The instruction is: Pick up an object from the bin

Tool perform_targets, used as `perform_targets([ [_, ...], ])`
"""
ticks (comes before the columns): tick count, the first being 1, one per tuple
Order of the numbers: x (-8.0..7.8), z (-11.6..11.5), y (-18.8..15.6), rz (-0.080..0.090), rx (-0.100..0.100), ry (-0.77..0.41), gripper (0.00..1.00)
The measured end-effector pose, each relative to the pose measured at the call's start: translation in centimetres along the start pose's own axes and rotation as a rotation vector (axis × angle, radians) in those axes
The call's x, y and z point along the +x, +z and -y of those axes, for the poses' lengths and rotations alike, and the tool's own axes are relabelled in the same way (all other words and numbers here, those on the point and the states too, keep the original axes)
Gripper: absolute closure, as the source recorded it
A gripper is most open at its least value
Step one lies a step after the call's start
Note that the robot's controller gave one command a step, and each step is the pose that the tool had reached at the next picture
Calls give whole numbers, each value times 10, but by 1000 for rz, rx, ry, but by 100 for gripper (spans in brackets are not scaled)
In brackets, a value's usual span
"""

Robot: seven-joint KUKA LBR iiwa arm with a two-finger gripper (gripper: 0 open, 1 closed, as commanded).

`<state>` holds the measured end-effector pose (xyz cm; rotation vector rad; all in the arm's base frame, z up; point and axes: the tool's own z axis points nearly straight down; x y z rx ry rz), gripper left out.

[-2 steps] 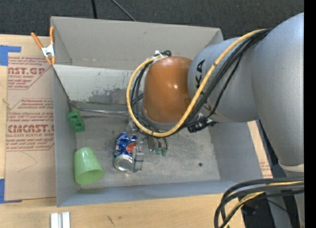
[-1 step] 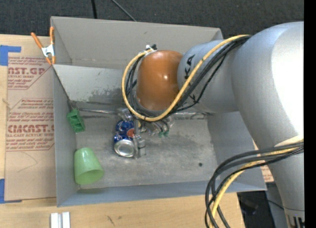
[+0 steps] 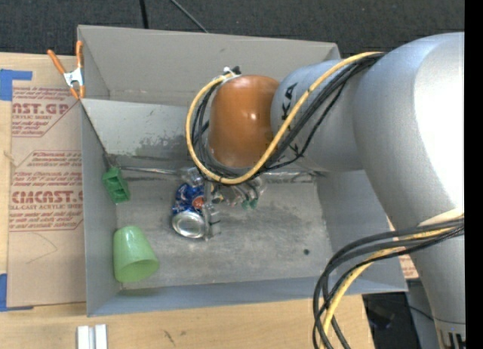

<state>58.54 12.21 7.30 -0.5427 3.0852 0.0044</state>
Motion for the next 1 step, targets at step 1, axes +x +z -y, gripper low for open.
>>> perform_targets([
  [1, 14, 4, -164, 2, 3, -56, 100],
])
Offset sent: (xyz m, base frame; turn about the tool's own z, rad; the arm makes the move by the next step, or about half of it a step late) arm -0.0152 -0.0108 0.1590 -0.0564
